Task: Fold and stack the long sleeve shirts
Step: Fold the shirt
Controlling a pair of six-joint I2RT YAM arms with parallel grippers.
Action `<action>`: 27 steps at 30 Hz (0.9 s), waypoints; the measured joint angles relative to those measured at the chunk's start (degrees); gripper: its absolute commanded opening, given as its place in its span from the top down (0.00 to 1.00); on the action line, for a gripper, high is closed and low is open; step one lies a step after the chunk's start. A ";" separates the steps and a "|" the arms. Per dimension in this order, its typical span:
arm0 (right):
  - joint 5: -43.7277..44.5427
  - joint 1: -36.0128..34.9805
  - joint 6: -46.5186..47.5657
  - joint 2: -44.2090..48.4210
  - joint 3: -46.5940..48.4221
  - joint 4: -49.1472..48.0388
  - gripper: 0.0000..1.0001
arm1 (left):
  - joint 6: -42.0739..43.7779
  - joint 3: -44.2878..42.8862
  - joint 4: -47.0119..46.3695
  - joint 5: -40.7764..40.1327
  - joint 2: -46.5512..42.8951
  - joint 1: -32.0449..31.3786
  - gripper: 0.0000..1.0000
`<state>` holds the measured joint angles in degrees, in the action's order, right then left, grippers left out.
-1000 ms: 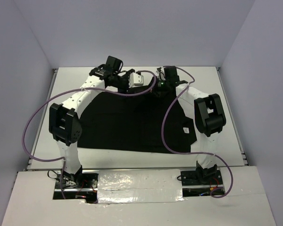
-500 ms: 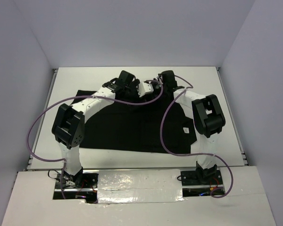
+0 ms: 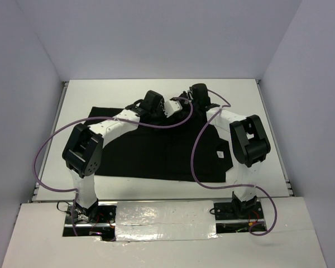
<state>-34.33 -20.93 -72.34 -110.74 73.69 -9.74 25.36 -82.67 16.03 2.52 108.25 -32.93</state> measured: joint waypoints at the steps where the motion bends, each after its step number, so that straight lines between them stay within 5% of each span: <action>1: 0.04 0.00 -0.02 0.00 0.00 0.02 1.00 | 0.31 -0.02 0.00 -0.35 -0.09 0.00 0.43; 2: 0.04 0.00 0.02 0.00 0.00 0.09 1.00 | 0.22 -0.02 0.13 -0.39 -0.13 0.00 0.68; 3: 0.07 0.00 0.20 0.00 0.00 0.22 1.00 | -0.15 -0.04 0.28 -0.46 -0.24 0.00 0.82; 5: 0.26 -0.04 0.83 0.04 0.00 0.81 1.00 | 0.42 -0.13 1.09 -0.85 -0.57 0.22 1.00; 8: 0.96 -0.07 3.37 0.72 0.02 2.91 0.97 | 1.42 -0.42 2.93 -1.14 -1.05 0.37 1.00; 10: 1.22 0.02 5.49 1.51 0.17 5.14 0.79 | 2.08 -1.42 4.87 -1.16 -1.20 0.35 1.00; 11: 1.36 0.24 6.86 2.03 0.33 6.34 0.60 | 2.84 -2.27 6.10 -1.11 -1.25 0.35 1.00; 13: 2.34 0.50 9.97 3.45 0.57 8.94 0.48 | 3.80 -4.35 8.57 -0.85 -1.42 0.35 1.00; 27: 16.63 14.47 32.61 23.91 -4.72 31.12 0.40 | 21.20 -23.32 34.71 10.05 -7.26 -2.82 1.00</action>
<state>-17.69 -6.46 -39.72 -86.83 68.97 21.39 46.57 -106.00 50.74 12.58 100.99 -35.75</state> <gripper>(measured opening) 0.595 0.029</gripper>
